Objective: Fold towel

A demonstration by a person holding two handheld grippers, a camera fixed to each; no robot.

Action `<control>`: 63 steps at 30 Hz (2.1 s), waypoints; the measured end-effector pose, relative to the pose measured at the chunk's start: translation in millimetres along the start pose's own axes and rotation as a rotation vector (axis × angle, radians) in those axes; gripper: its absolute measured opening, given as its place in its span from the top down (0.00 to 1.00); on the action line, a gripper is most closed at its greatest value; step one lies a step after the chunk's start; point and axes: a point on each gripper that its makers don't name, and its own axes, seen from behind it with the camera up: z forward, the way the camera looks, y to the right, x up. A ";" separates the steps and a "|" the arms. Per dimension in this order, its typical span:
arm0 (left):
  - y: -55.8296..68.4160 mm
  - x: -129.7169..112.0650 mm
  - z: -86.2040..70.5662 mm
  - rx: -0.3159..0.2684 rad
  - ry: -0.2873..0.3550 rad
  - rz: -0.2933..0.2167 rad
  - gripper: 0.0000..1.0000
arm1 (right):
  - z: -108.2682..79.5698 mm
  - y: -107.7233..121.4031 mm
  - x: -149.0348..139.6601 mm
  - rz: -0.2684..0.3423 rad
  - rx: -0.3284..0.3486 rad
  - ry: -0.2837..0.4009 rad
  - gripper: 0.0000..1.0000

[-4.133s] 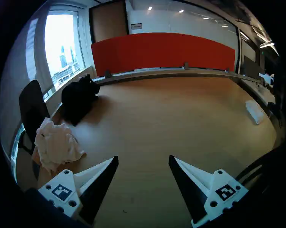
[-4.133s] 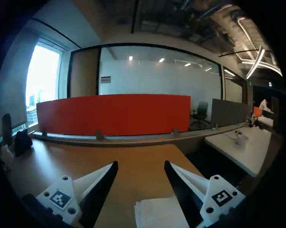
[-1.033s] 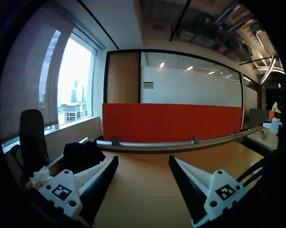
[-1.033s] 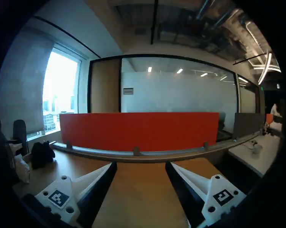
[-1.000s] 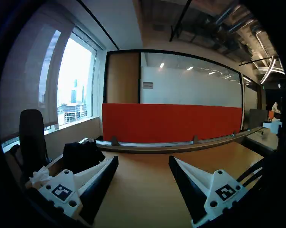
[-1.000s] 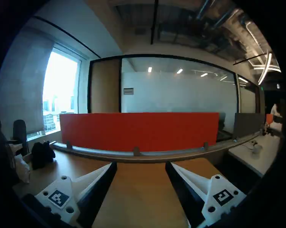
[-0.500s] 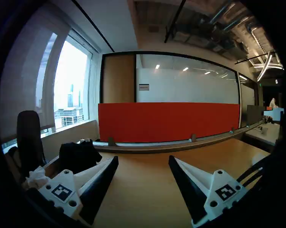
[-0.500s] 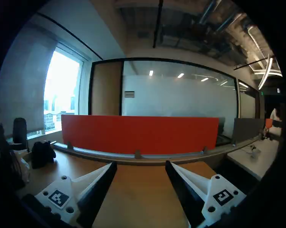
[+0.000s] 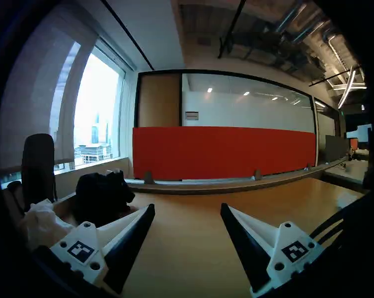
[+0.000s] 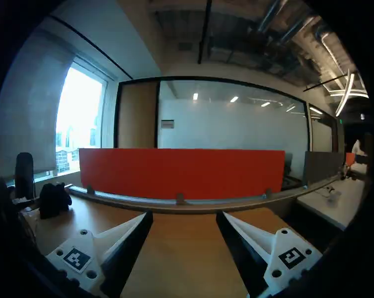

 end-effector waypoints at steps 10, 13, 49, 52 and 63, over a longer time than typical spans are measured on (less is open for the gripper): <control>-4.1 -31.6 -0.8 0.012 0.019 -0.016 0.02 | 3.6 -8.8 -19.7 -0.032 0.015 0.014 0.02; -4.4 -38.1 -2.0 0.010 0.025 -0.007 0.02 | 4.8 -11.6 -24.1 -0.041 0.015 0.018 0.02; -4.2 -68.8 -4.9 0.038 0.017 0.012 0.02 | 8.5 -5.2 -34.6 -0.054 0.005 0.024 0.02; -4.3 -69.3 -4.9 0.039 0.017 0.013 0.02 | 9.4 -5.1 -33.9 -0.056 0.007 0.028 0.01; -4.2 -71.6 -4.1 0.041 0.016 0.015 0.02 | 11.8 0.5 -30.5 -0.068 0.010 0.050 0.01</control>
